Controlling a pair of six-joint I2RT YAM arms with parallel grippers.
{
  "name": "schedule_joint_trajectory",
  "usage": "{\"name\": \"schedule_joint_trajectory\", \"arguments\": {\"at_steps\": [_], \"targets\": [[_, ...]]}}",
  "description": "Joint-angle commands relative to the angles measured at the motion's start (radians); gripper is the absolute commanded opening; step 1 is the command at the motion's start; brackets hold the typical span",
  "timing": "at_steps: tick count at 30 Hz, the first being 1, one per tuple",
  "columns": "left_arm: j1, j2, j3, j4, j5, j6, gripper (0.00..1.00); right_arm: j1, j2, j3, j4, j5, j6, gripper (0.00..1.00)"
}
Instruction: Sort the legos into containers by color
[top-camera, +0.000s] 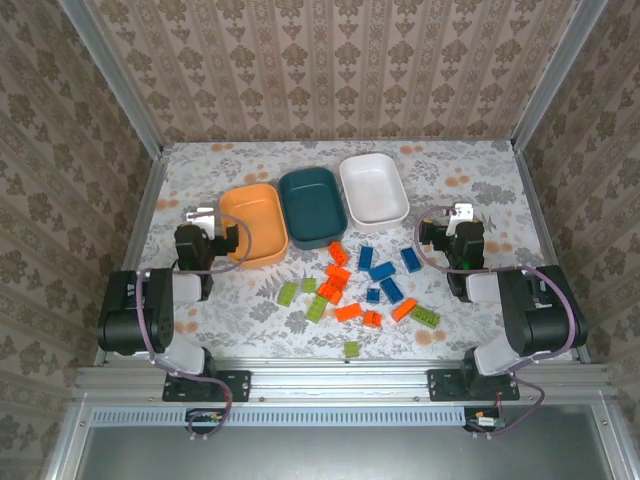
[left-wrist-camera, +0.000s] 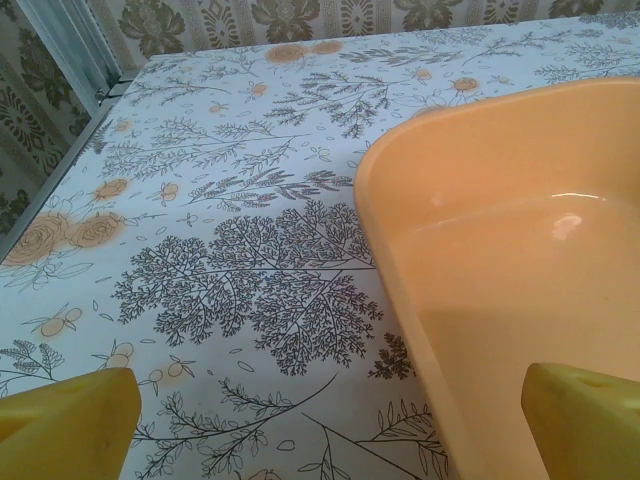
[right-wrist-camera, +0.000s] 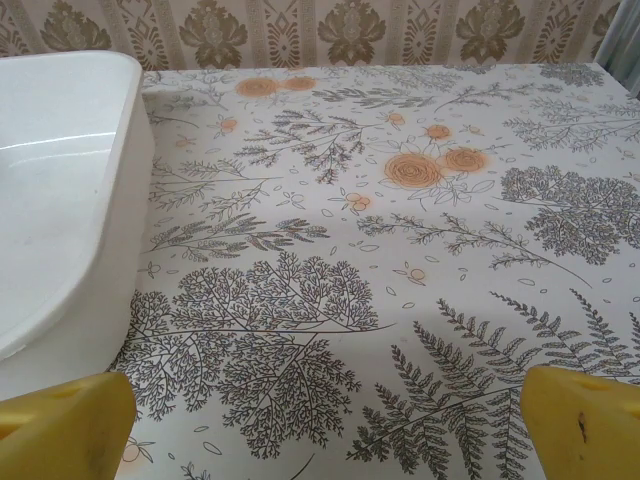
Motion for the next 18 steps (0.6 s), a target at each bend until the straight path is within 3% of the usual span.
{"name": "schedule_joint_trajectory", "arguments": {"at_steps": [1,18], "targets": [[0.005,0.004,0.0,0.016,0.012,0.007,1.0,0.003,0.008,0.003,0.012,0.019,0.007,1.0],[0.006,0.004,0.0,0.018,0.016,0.006,1.0,0.0,0.009,0.007,0.01,0.013,0.008,1.0]]}}
